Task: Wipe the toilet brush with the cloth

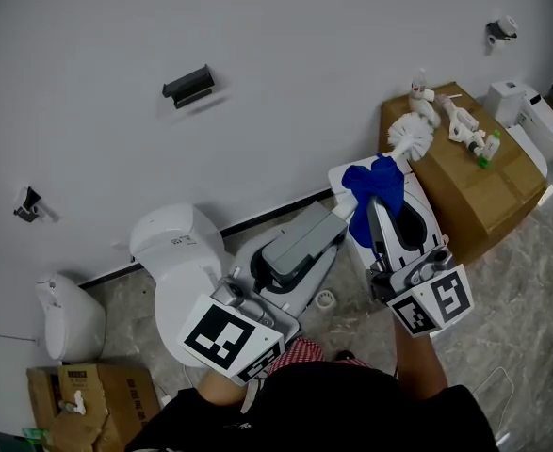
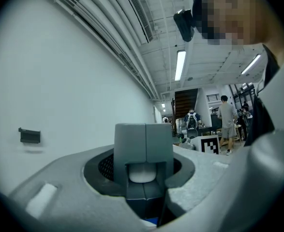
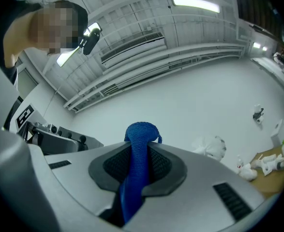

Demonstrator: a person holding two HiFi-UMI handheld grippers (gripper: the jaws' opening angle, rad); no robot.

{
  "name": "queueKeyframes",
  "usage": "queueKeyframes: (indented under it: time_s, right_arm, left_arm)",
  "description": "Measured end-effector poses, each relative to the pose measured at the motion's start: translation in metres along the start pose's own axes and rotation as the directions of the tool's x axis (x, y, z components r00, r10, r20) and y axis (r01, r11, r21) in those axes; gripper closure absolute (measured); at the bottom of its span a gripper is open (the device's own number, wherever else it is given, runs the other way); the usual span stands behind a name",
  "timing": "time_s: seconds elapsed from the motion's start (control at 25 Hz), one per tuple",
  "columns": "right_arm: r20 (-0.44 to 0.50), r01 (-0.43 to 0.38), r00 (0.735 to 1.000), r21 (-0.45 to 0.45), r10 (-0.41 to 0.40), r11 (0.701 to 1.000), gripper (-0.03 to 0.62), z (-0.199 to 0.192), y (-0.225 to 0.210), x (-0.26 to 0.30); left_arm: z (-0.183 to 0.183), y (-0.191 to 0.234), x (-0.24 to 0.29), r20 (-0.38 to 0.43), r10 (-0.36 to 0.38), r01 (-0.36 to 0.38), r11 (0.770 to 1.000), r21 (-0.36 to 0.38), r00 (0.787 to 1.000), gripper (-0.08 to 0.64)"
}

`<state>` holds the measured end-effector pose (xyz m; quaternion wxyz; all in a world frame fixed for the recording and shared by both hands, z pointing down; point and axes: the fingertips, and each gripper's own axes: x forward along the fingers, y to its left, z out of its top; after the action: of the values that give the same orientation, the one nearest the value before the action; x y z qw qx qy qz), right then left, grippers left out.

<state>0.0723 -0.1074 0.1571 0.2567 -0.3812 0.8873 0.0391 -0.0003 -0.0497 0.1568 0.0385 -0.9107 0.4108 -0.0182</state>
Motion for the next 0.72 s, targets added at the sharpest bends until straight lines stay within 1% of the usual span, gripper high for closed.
queueKeyframes:
  time_s: [0.72]
  right_arm:
    - [0.0,0.042,0.999,-0.019,-0.042,0.999,0.528,0.004,-0.011,-0.001]
  left_arm:
    - [0.004,-0.002,-0.006,0.006,-0.021,0.021,1.0,-0.005,1.0,0.397]
